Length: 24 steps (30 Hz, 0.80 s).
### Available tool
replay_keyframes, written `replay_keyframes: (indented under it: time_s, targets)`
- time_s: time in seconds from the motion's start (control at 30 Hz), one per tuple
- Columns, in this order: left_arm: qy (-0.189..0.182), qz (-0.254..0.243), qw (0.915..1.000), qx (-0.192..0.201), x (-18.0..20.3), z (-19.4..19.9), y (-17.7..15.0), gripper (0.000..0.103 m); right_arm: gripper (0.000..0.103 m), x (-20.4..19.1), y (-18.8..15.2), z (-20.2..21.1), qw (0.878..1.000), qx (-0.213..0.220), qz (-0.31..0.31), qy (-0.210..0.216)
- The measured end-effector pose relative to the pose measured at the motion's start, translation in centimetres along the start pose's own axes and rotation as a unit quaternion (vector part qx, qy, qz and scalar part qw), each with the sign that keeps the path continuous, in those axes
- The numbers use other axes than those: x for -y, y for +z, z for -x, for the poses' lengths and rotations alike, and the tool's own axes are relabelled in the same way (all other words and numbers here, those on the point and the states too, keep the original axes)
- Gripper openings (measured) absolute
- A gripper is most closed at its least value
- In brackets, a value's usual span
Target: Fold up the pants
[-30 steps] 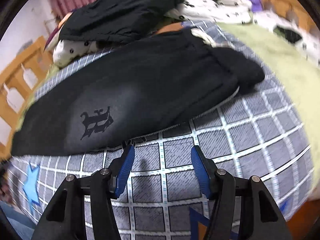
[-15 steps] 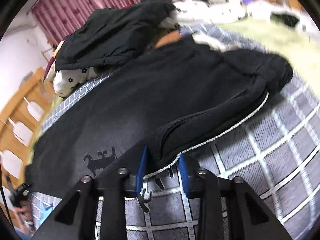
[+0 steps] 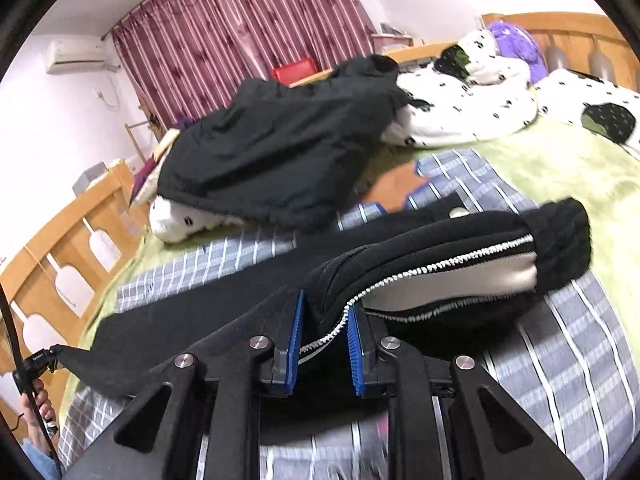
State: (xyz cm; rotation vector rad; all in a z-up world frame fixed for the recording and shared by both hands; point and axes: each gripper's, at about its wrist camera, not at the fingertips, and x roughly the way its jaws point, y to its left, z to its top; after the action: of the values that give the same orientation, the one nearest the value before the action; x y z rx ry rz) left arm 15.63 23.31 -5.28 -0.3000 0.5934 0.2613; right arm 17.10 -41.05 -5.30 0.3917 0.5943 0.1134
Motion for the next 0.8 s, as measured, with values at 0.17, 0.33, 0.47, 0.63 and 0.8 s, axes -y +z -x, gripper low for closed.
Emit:
replay_keyframes:
  time_s: [0.17, 0.33, 0.47, 0.63, 0.8]
  targets:
    - [0.04, -0.02, 0.999, -0.005, 3.9, -7.6, 2.9, 0.011, 0.02, -0.7, 4.6, -6.8, 1.0, 0.008, 0.004, -0.005]
    - [0.095, -0.037, 0.9938, -0.044, 6.2, -15.0, 2.4, 0.015, 0.024, -0.4, 6.8, -15.0, 0.999, -0.024, -0.001, -0.045]
    - [0.115, -0.053, 0.9907, -0.05, 6.8, -15.1, 1.4, 0.062, 0.058, -0.5, 6.9, -18.1, 0.997, -0.051, 0.003, -0.055]
    - [0.081, -0.065, 0.9934, -0.049, 6.3, -10.4, -0.3, 0.068, 0.06, -1.5, 3.7, -14.9, 0.994, -0.078, 0.045, -0.055]
    - [0.005, -0.038, 0.9925, -0.116, 3.3, -5.3, -5.2, 0.072, 0.06, 0.0, -1.1, -9.0, 0.992, -0.104, 0.041, -0.051]
